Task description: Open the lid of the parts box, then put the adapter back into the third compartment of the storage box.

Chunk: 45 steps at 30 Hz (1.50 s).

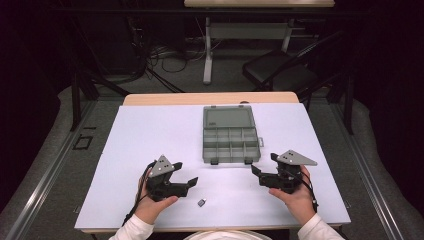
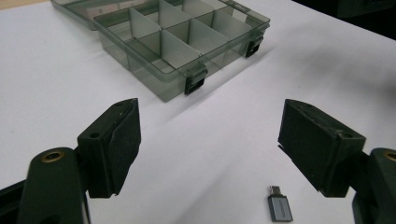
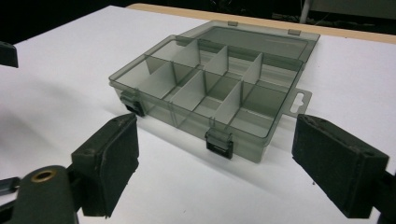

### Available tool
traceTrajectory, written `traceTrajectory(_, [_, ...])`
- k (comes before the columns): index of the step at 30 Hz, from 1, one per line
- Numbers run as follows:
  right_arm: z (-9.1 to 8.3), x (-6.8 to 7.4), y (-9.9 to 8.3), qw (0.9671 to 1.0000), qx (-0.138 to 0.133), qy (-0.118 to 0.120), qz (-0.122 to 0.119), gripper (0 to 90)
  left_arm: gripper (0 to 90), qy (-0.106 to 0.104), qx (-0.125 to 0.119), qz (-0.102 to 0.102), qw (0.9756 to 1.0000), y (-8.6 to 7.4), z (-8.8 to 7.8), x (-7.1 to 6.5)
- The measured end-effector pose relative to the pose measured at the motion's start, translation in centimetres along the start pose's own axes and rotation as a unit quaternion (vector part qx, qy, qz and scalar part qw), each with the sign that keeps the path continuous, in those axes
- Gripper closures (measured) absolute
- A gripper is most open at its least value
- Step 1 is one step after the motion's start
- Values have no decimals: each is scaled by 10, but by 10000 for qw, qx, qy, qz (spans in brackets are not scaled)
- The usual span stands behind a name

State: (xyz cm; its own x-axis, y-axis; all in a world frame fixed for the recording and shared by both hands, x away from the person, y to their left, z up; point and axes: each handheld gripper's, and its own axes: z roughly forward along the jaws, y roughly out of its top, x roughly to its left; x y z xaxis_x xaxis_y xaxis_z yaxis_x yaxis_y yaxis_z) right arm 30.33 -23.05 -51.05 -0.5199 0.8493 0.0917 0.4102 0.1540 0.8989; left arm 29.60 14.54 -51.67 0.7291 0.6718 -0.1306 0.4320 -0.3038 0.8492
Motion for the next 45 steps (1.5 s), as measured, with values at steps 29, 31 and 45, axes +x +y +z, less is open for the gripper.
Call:
traceTrajectory(29, [0, 5, -9, 9998, -90, -83, -159, 153, 280, -53, 134, 193, 9997, -7, 1, -21])
traceTrajectory(31, [0, 5, -9, 9998, -122, -89, -155, 154, 285, -66, 143, 181, 9997, -7, 2, -23])
traceTrajectory(45, [-1, 5, -12, 9999, -70, -72, -93, 157, 357, -112, 269, 237, 9993, -10, 7, -36])
